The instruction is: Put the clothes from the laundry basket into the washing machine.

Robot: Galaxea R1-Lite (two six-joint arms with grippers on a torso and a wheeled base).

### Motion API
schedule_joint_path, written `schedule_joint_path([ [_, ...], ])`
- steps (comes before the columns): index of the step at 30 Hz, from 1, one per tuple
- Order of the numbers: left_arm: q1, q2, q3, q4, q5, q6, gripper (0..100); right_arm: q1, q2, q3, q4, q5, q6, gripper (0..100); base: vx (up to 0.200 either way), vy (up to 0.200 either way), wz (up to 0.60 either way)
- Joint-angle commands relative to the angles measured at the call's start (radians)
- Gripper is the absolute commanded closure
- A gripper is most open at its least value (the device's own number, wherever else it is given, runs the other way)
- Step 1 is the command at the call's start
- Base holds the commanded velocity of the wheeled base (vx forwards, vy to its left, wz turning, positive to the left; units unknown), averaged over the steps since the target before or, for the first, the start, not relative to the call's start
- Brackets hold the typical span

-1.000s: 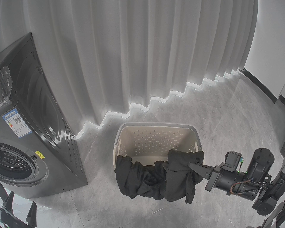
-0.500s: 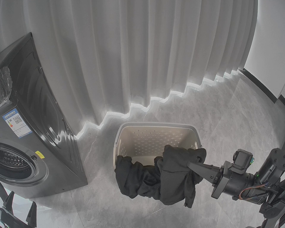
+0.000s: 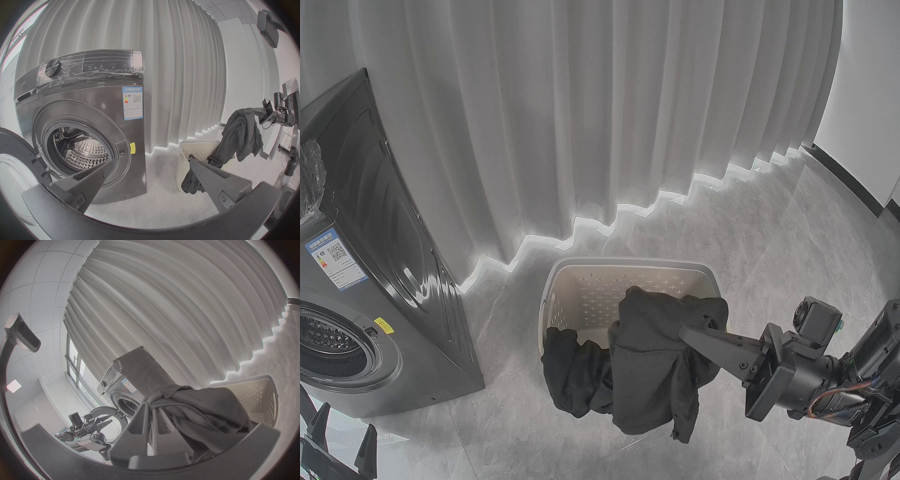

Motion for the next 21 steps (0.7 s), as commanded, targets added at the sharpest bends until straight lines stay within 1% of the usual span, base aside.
schedule_joint_path([
  [1, 0.000, -0.010, 0.016, 0.000, 0.001, -0.004, 0, 0.009, 0.003, 0.022, -0.002, 0.007, -0.001, 100, -0.200, 0.000, 0.00],
  [5, 0.000, -0.010, 0.016, 0.000, 0.001, -0.004, 0, -0.002, 0.013, 0.011, -0.002, 0.007, -0.006, 100, -0.200, 0.000, 0.00],
  [10, 0.000, -0.010, 0.016, 0.000, 0.002, -0.004, 0, 0.001, 0.016, 0.010, -0.002, 0.015, -0.056, 100, -0.200, 0.000, 0.00],
  [12, 0.000, -0.010, 0.016, 0.000, 0.002, -0.004, 0, 0.007, 0.013, 0.011, -0.004, 0.032, -0.061, 100, -0.200, 0.000, 0.00],
  [16, 0.000, -0.010, 0.016, 0.000, 0.002, -0.004, 0, 0.015, -0.006, 0.023, -0.007, 0.080, -0.062, 100, -0.200, 0.000, 0.00],
  [17, 0.000, -0.010, 0.016, 0.000, 0.002, -0.004, 0, 0.016, -0.010, 0.025, -0.007, 0.083, -0.062, 100, -0.200, 0.000, 0.00],
  [21, 0.000, -0.010, 0.016, 0.000, 0.002, -0.004, 0, 0.021, -0.061, 0.065, -0.005, 0.155, -0.059, 100, -0.200, 0.000, 0.00],
])
